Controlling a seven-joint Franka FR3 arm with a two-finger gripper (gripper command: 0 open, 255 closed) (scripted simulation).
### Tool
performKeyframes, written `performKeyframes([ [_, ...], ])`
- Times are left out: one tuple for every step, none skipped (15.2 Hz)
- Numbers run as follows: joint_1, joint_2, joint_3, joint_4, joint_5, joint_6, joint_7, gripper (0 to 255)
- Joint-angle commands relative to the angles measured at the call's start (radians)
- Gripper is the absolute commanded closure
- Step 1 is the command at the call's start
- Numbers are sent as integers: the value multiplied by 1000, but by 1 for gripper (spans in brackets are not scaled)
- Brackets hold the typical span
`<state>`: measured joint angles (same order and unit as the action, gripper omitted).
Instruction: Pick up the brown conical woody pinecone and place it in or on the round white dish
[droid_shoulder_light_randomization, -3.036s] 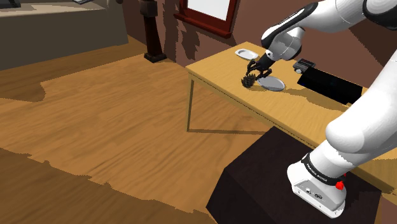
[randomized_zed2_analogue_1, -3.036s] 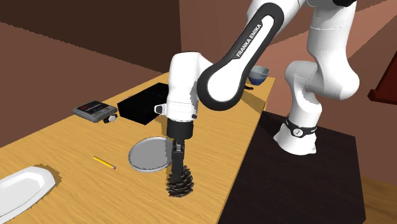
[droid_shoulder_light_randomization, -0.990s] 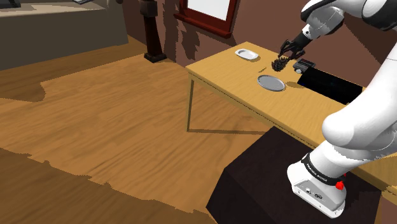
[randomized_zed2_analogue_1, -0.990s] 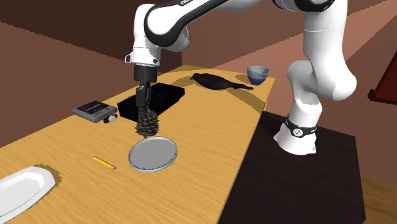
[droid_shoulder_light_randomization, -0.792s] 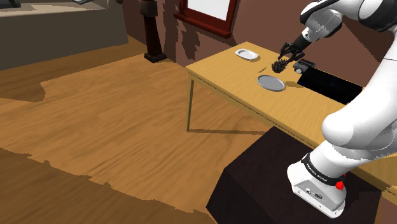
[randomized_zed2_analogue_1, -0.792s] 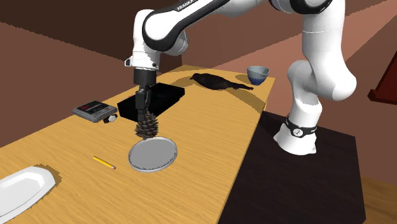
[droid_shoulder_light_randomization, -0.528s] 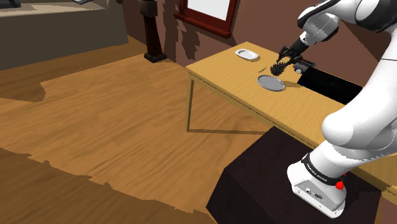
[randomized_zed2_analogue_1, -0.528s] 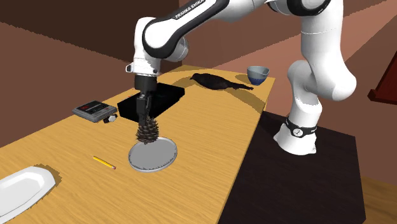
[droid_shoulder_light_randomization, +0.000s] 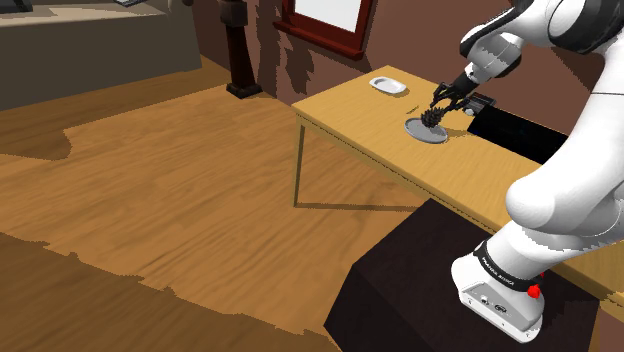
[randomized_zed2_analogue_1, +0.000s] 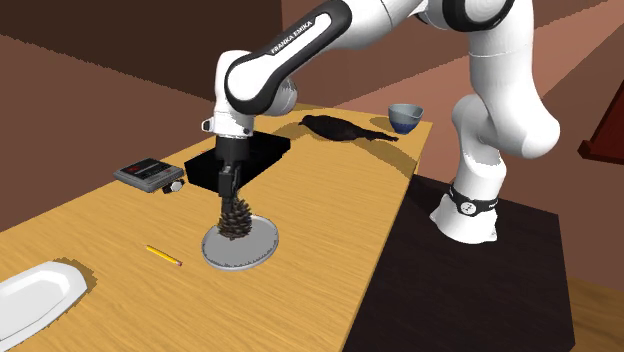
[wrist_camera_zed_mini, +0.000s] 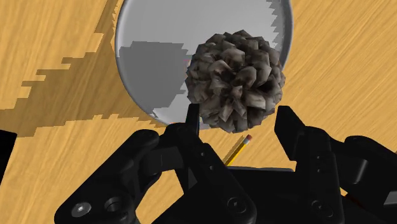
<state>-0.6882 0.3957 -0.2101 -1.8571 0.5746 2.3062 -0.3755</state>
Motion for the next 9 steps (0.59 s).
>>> performKeyframes([
  [-4,15,4,-4,12,17,-14,255],
  [-5,23,7,-6,18,26,-21,255],
  [-6,31,10,-8,24,35,-27,255],
  [-7,35,11,-9,26,39,-30,255],
  [-7,35,11,-9,26,39,-30,255],
  [-7,35,11,-9,26,39,-30,255],
  [-7,35,11,-9,26,39,-30,255],
  [-7,35,11,-9,26,39,-30,255],
  [-7,35,11,-9,26,39,-30,255],
])
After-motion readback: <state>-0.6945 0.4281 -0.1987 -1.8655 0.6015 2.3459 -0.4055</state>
